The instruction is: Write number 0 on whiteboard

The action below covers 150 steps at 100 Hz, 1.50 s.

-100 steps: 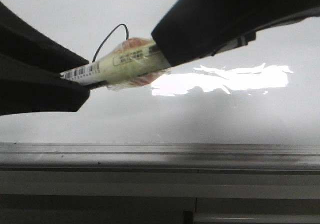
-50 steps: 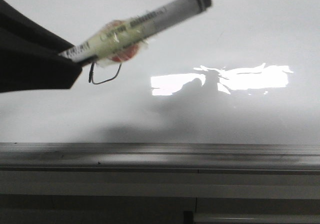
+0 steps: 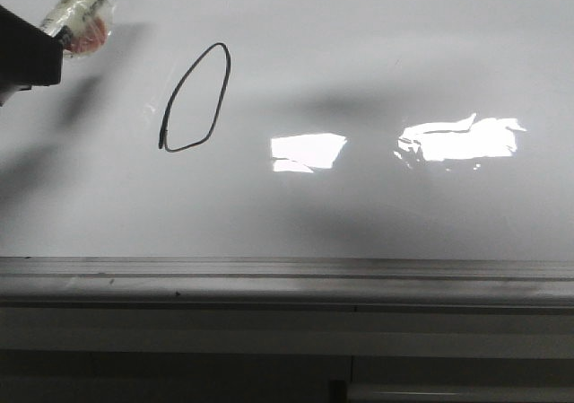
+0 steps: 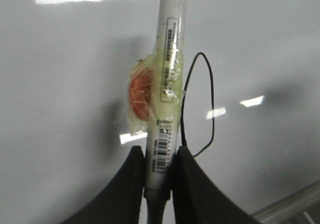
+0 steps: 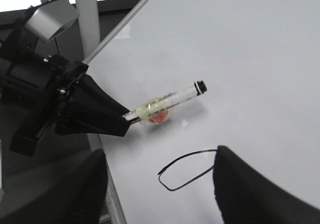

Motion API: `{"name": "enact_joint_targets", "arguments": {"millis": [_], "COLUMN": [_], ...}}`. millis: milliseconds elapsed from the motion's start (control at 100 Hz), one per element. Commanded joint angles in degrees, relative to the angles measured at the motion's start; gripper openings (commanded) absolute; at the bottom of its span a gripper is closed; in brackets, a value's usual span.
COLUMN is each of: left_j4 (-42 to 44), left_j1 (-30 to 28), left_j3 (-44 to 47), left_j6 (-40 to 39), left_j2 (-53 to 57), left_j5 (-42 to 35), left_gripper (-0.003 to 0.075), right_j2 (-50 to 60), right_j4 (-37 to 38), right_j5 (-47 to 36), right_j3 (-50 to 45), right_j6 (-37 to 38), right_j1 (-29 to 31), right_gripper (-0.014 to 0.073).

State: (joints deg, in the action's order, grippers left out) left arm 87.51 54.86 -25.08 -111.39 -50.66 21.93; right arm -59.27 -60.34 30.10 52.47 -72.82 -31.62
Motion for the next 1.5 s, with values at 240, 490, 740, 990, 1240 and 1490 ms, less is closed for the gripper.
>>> {"name": "enact_joint_targets", "arguments": {"millis": [240, 490, 740, 990, 1240, 1490], "left_j4": [0.0, 0.2, 1.1, 1.1, 1.1, 1.1], "left_j1": [-3.6, -11.0, -19.6, -28.4, -33.5, -33.7], "left_j3": [-1.4, 0.5, 2.0, 2.0, 1.3, 1.3], "left_j6": [-8.6, -8.6, -7.4, -3.2, -3.2, -3.2], "left_j2": [0.4, 0.4, 0.4, -2.9, -5.4, -5.4], "left_j5": [1.4, -11.2, -21.9, -32.3, -37.9, -37.9], "left_gripper": [-0.0020, -0.0019, -0.0019, -0.0019, -0.0019, -0.0020], "right_j2": [1.0, 1.0, 1.0, 1.0, 1.0, 1.0], "right_j4": [-1.5, -1.5, -1.5, -1.5, -1.5, -1.5], "right_j5": [-2.0, -2.1, -2.1, -1.9, -1.9, -1.9], "right_j3": [1.5, 1.5, 1.4, 1.4, 1.4, 1.4], "right_j6": [-0.7, -0.7, -0.7, -0.7, -0.7, -0.7], "right_j1": [0.3, 0.3, 0.3, 0.3, 0.3, 0.3], "right_gripper": [0.0391, 0.0391, 0.0390, 0.0391, 0.0391, 0.0390]}}
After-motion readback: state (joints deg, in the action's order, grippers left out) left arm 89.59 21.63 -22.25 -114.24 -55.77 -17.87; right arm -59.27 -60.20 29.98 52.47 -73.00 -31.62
